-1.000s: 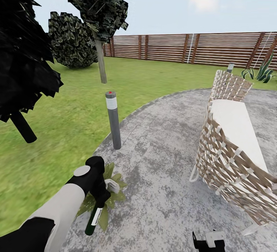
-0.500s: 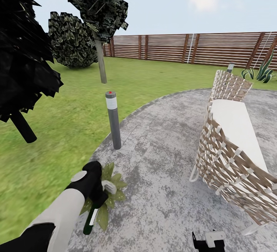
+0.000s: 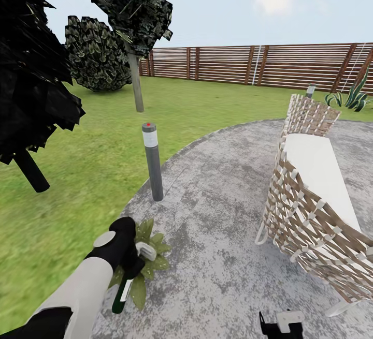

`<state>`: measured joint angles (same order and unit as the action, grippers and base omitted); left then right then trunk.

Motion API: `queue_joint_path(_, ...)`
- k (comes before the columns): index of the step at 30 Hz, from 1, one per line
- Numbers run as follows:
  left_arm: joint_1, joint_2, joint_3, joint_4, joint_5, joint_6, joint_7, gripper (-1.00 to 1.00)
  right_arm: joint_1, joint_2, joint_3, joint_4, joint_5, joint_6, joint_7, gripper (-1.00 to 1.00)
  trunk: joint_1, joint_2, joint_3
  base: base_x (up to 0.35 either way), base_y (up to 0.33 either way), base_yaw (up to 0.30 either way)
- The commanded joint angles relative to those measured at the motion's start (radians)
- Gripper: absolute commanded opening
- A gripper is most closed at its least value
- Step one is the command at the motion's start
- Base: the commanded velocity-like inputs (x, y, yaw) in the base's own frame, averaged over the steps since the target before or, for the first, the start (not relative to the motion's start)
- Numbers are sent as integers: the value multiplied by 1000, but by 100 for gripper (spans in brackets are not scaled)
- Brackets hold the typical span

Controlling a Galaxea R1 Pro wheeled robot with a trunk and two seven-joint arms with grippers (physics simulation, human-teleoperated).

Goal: Pick up the pesticide atomizer in the garden and spray insectifuge to fully cover both potted plants in the garden.

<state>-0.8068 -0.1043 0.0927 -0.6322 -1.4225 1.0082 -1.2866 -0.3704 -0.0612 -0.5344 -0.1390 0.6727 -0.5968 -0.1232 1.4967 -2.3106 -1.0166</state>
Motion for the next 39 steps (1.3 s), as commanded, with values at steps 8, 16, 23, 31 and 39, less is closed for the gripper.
queue_joint_path(8,13,1,35,-10,-10,7,-9,-100,-1,-3,-2,1,11,-3,-7,100,0,0,-1,0,0,0)
queue_joint_path(16,-1,7,41,-20,-11,7,45,-100,-1,-3,-2,2,11,-2,-7,100,0,0,-1,0,0,0)
queue_joint_path(23,-1,21,89,-21,-11,6,91,-100,-1,-2,-2,2,11,-1,-7,100,0,0,-1,0,0,0)
queue_joint_path(31,-42,8,90,-20,-8,7,102,-100,-1,-2,-2,2,11,-1,-6,100,0,0,-1,0,0,0)
queue_joint_path(39,-48,7,93,-17,48,7,98,-100,-1,-2,-2,2,11,-1,-6,100,0,0,-1,0,0,0)
